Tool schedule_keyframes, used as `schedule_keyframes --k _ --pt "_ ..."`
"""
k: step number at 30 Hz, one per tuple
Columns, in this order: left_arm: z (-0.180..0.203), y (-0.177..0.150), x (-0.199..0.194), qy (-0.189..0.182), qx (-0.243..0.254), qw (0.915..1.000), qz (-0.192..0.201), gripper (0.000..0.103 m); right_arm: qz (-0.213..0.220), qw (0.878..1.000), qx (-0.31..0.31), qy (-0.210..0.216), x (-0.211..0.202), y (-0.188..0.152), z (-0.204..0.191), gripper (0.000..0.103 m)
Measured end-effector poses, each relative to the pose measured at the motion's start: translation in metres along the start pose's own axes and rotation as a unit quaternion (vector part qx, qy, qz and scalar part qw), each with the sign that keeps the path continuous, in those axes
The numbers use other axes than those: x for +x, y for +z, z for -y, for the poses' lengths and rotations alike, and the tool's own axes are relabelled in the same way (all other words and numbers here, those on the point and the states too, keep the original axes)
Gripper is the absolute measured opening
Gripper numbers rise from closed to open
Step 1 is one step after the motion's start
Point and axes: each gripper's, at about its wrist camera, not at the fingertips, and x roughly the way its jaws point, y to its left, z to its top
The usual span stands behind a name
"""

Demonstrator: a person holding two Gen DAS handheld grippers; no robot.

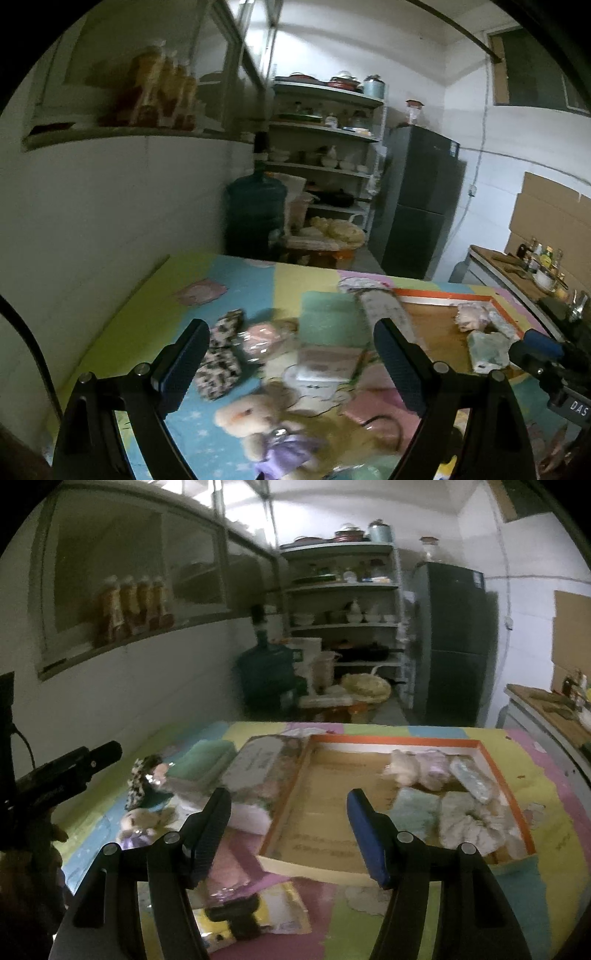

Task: Organize soft objects
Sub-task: 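Move both tools back from the tray over the pile of soft items, then grasp the yellow-and-white bag with the right gripper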

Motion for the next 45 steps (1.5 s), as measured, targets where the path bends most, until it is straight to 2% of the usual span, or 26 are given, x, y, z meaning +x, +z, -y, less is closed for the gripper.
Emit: schedule_keyframes --k 7,11,18,22,26,30,36,39,45 --pt "-0.025 -0.012 -0.007 0.017 -0.01 0.9998 -0.006 0.091 -0.015 0.998 -0.037 0.038 0.009 -0.006 -0.027 0.067" --pt "-0.034 -0.02 -0.013 0.004 -0.012 0.9999 -0.006 0.091 -0.023 0.998 -0.05 0.042 0.009 -0.015 -0.034 0.067" --pt "-0.039 -0.031 -0.021 -0.009 -0.012 0.9999 -0.002 0.091 -0.06 0.995 -0.064 0.035 0.002 -0.043 -0.031 0.067" --pt "-0.038 -0.033 -0.022 -0.022 -0.016 0.9996 -0.002 0.091 -0.103 0.994 0.001 0.047 0.001 -0.065 -0.017 0.067" --pt "-0.033 -0.036 -0.018 -0.042 -0.012 0.999 -0.006 0.091 -0.149 0.983 0.081 0.073 0.01 -0.091 -0.007 0.067" --pt "-0.033 -0.041 -0.017 -0.052 -0.002 0.9986 -0.012 0.091 -0.147 0.97 0.168 0.095 0.014 -0.103 0.006 0.067" --pt "-0.048 -0.043 -0.018 -0.053 -0.01 0.9985 -0.01 0.091 -0.135 0.955 0.249 0.092 0.026 -0.097 0.016 0.067" --pt "-0.053 -0.046 -0.019 -0.051 -0.013 0.9986 -0.012 0.091 -0.131 0.953 0.262 0.08 0.034 -0.091 0.015 0.067" --pt "-0.057 -0.05 -0.017 -0.061 -0.011 0.9979 -0.018 0.091 -0.133 0.965 0.223 0.029 0.046 -0.081 -0.003 0.067"
